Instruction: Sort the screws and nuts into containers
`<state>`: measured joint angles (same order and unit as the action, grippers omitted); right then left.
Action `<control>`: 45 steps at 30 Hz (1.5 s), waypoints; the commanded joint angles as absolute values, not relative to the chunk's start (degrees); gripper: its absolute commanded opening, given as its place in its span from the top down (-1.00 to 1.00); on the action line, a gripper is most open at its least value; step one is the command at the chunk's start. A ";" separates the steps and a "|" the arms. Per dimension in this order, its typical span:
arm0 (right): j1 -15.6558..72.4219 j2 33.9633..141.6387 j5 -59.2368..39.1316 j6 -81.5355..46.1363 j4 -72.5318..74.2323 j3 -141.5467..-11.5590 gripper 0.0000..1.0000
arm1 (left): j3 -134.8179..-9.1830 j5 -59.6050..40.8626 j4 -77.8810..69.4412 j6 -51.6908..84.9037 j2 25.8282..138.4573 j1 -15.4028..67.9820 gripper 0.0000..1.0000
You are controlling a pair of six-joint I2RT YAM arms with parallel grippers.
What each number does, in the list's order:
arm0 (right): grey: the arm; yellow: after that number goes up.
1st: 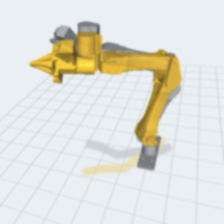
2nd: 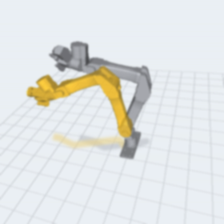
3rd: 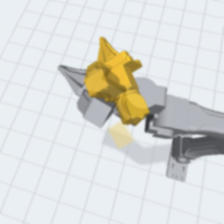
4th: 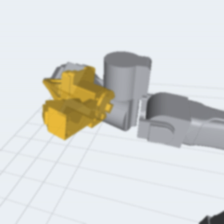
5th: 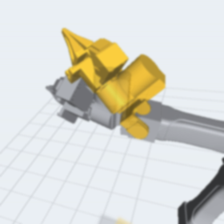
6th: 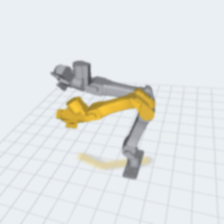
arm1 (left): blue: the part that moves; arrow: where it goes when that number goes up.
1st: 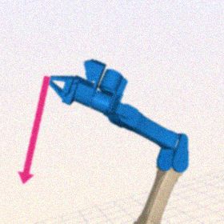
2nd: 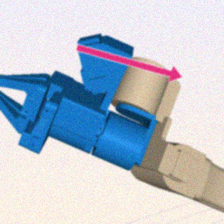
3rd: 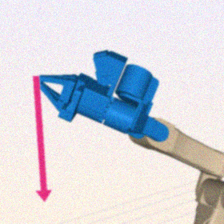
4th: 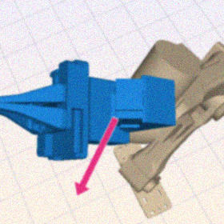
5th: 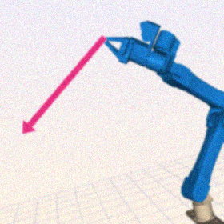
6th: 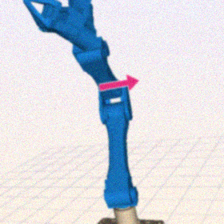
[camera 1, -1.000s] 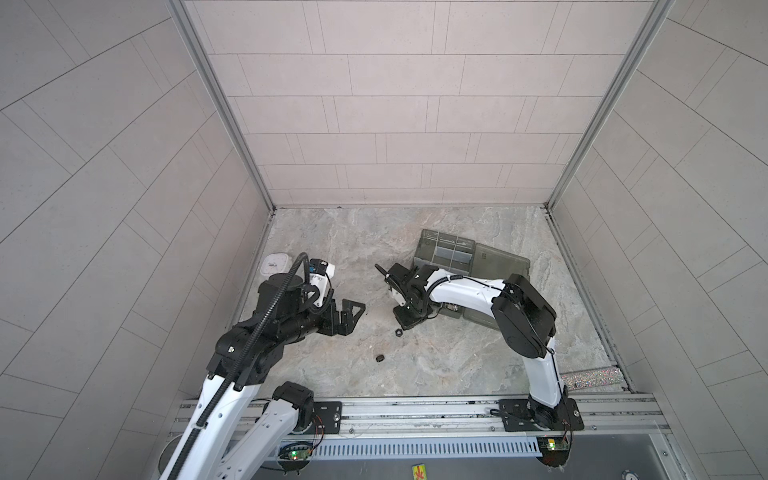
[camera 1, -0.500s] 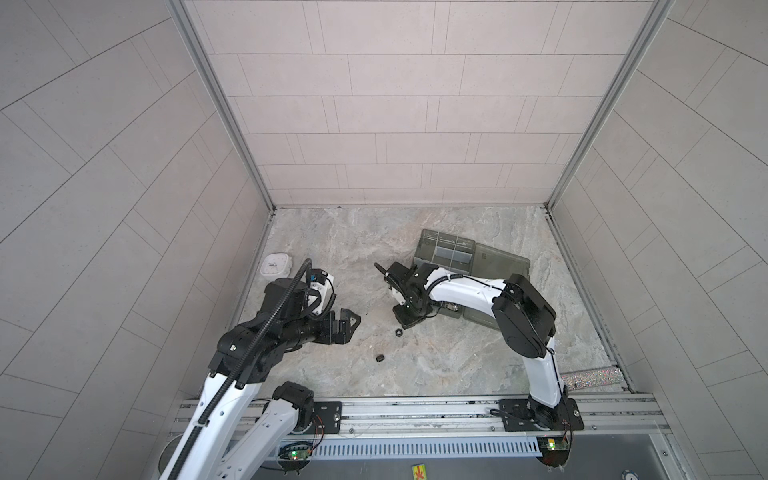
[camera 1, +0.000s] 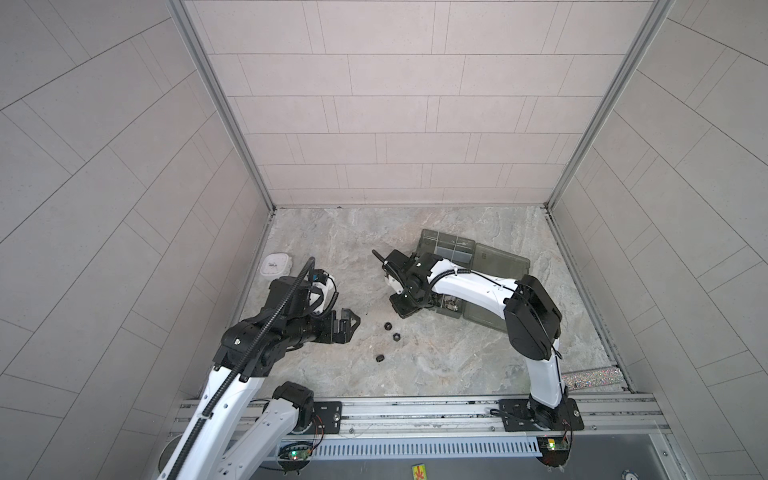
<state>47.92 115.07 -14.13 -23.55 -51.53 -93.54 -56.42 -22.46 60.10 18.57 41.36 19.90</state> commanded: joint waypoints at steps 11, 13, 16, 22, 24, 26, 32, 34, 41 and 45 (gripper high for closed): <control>51.21 118.58 -16.00 -20.16 -55.69 -98.40 0.26 | -57.42 -21.25 62.11 18.38 40.19 20.10 -1.00; 51.76 119.54 -15.92 -20.00 -55.86 -98.99 0.21 | -57.61 -21.01 62.77 18.37 39.91 20.07 -1.00; 52.38 120.81 -15.96 -19.96 -55.54 -99.22 0.13 | -57.65 -20.77 64.07 18.79 39.07 20.06 -1.00; 53.03 122.65 -15.66 -20.17 -54.62 -98.90 0.10 | -56.70 -20.48 66.20 20.36 35.92 20.03 -1.00; 53.13 123.15 -15.90 -20.22 -54.40 -99.12 0.10 | -56.40 -20.57 66.43 20.90 35.27 20.04 -1.00; 53.30 123.69 -15.84 -20.32 -54.26 -99.40 0.10 | -56.29 -20.63 66.40 21.36 34.81 20.04 -1.00; 53.73 124.87 -16.20 -20.33 -53.66 -99.91 0.10 | -56.60 -20.19 66.95 22.00 33.67 20.05 -1.00; 53.83 125.06 -16.35 -20.39 -53.51 -100.04 0.10 | -56.63 -20.06 67.23 22.13 33.36 20.12 -1.00; 54.36 126.73 -17.01 -20.30 -53.52 -102.12 0.11 | -57.03 -19.36 68.21 22.70 32.28 20.08 -1.00; 54.49 127.87 -16.99 -20.35 -53.83 -103.45 0.11 | -57.21 -18.99 68.62 22.85 31.80 20.10 -1.00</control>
<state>54.06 126.67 -16.97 -20.53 -52.88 -102.39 -56.45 -19.99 67.42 22.48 32.47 19.90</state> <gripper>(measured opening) 0.445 0.994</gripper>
